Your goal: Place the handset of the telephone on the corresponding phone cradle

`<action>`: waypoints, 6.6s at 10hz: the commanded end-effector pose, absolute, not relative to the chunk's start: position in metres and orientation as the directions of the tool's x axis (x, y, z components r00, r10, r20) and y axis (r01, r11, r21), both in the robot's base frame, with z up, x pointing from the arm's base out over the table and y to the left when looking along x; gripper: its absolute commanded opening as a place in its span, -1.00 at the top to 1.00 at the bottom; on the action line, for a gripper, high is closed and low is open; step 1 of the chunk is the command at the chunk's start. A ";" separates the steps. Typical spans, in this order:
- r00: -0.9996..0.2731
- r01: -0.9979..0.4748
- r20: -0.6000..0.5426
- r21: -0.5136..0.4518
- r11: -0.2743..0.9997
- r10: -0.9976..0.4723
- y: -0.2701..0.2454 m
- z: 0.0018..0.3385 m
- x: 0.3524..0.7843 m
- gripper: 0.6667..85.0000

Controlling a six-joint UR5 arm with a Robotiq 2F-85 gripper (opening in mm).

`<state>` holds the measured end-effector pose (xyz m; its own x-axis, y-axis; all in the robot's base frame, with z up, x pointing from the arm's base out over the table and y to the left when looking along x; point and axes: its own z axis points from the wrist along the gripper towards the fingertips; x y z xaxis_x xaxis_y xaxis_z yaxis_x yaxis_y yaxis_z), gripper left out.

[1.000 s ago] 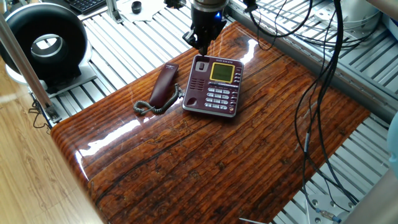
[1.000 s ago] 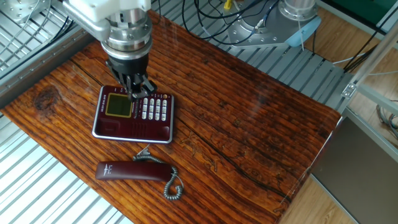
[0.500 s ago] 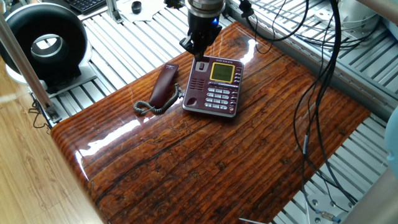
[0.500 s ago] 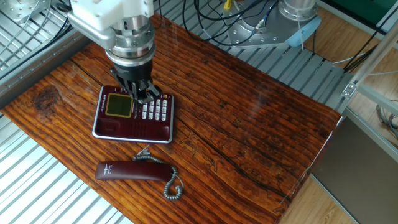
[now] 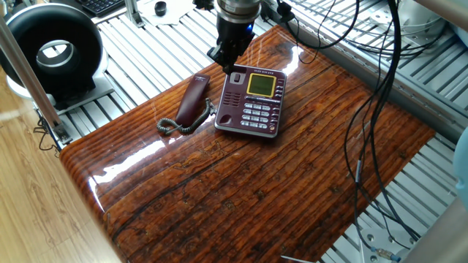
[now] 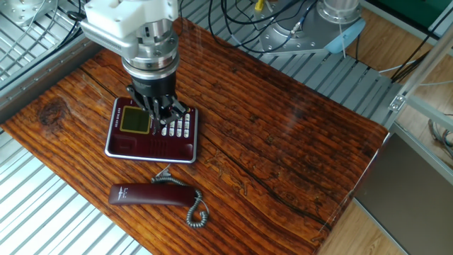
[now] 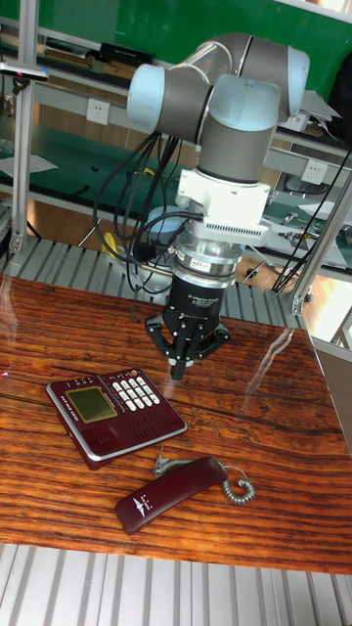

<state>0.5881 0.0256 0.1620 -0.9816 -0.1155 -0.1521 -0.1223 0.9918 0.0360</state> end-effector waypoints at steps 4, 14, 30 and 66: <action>-0.975 -0.148 -0.177 0.055 0.987 -0.137 0.033 0.161 0.594 0.96; -0.979 -0.096 -0.168 -0.102 0.990 -0.112 -0.009 0.161 0.596 0.99; -0.981 -0.155 -0.114 -0.023 0.988 -0.157 0.011 0.158 0.580 0.99; -0.988 -0.133 -0.073 -0.009 0.991 -0.133 0.013 0.157 0.569 0.99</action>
<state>0.5690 0.0107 0.1556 -0.9879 -0.1385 -0.0697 -0.1373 0.9903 -0.0223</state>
